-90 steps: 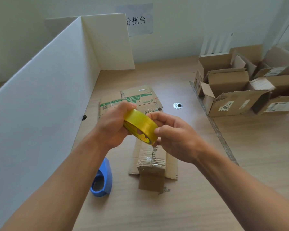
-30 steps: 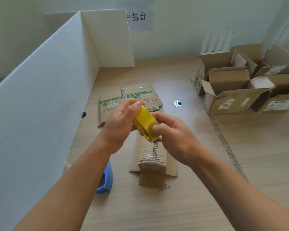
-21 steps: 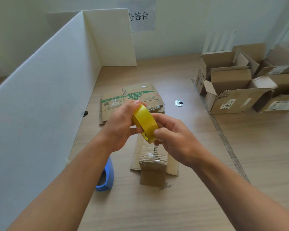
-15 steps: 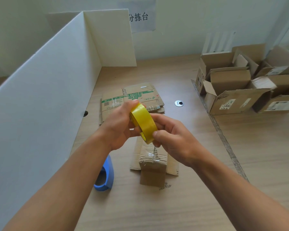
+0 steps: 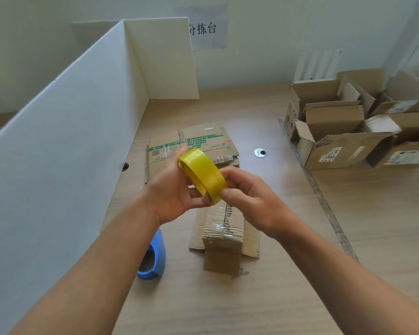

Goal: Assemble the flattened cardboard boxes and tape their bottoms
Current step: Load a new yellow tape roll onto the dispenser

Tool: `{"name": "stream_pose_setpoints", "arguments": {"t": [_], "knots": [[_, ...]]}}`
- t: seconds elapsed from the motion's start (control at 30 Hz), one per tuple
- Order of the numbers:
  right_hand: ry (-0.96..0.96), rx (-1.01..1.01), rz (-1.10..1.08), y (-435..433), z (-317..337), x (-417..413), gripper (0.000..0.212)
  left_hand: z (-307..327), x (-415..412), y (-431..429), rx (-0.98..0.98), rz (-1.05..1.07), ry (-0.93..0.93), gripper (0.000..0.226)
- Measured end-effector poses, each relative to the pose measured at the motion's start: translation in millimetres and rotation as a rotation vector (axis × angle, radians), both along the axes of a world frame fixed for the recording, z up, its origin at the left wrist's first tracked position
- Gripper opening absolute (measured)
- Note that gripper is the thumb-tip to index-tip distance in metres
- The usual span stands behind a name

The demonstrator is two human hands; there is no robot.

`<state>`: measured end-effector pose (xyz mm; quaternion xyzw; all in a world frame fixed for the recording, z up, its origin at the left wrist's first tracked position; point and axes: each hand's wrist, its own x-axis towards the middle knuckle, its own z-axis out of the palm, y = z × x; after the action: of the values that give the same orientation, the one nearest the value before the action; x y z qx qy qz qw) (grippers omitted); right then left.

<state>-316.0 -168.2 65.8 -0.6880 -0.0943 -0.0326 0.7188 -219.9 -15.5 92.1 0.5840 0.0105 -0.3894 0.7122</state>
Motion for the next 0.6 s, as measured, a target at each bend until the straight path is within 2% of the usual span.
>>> {"name": "stream_pose_setpoints", "arguments": {"t": [0.1, 0.17, 0.3, 0.4, 0.5, 0.6], "knots": [[0.016, 0.019, -0.072, 0, -2, 0, 0.023, -4, -4, -3, 0.073, 0.075, -0.264, 0.047], [-0.005, 0.050, -0.077, -1, 2, 1, 0.021, -3, -8, -3, 0.073, 0.047, -0.447, 0.043], [-0.003, 0.025, -0.047, -2, 14, 4, 0.021, 5, -4, 5, 0.080, -0.029, -0.629, 0.057], [-0.013, 0.022, -0.031, -4, 19, 6, 0.023, 10, 1, 10, 0.060, -0.071, -0.645, 0.062], [-0.010, 0.014, -0.010, -5, 20, 6, 0.027, 16, 2, 7, 0.062, -0.069, -0.613, 0.050], [-0.019, 0.045, -0.049, -7, 21, 6, 0.030, 18, -2, 0, 0.071, 0.020, -0.595, 0.038]]}}
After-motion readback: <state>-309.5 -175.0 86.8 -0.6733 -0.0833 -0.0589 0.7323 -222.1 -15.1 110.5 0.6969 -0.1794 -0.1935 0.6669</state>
